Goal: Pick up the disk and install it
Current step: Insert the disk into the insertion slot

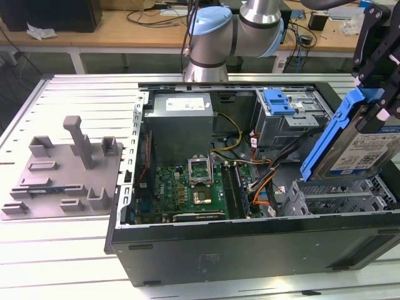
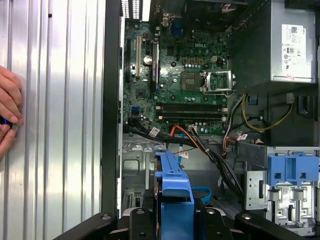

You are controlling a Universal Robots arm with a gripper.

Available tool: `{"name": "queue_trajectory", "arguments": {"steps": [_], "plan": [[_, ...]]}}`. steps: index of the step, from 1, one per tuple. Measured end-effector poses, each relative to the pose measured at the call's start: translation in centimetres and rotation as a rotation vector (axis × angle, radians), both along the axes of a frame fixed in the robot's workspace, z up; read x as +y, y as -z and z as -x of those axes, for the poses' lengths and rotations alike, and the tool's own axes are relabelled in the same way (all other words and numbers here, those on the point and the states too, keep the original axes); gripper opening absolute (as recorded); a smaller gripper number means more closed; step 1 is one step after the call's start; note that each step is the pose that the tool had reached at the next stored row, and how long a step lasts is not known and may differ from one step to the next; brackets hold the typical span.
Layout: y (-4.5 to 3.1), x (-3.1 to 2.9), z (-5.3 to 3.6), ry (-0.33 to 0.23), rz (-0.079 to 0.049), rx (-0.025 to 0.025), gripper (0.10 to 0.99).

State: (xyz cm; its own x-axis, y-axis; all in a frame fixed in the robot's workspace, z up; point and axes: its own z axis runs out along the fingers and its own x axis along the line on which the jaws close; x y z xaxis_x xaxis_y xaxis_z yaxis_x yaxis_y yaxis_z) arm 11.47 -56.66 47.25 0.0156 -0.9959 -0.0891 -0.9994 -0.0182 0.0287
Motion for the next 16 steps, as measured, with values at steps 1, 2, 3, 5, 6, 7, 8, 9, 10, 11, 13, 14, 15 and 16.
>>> {"name": "queue_trajectory", "arguments": {"steps": [1, 2, 3, 5, 6, 7, 8, 9, 10, 11, 13, 14, 15, 16], "plan": [[0.01, 0.00, -0.04, 0.002, 0.000, -0.0001, 0.369], [0.04, 0.00, -0.06, 0.005, 0.000, -0.0004, 0.369], [0.06, 0.00, -0.07, 0.007, 0.000, -0.0005, 0.369], [0.17, 0.01, -0.10, 0.014, 0.000, -0.0021, 0.369], [0.20, 0.01, -0.10, 0.015, 0.000, -0.0024, 0.369], [0.24, 0.01, -0.11, 0.016, 0.000, -0.0028, 0.369], [0.28, 0.01, -0.11, 0.018, 0.000, -0.0031, 0.369], [0.31, 0.01, -0.10, 0.020, 0.000, -0.0032, 0.369], [0.35, 0.03, -0.10, 0.021, 0.000, -0.0034, 0.369], [0.37, 0.03, -0.10, 0.022, 0.000, -0.0034, 0.369], [0.40, 0.03, -0.10, 0.022, 0.000, -0.0034, 0.369], [0.41, 0.03, -0.10, 0.023, 0.000, -0.0034, 0.369], [0.42, 0.03, -0.10, 0.024, 0.000, -0.0034, 0.369], [0.44, 0.04, -0.10, 0.025, 0.000, -0.0034, 0.369]]}}
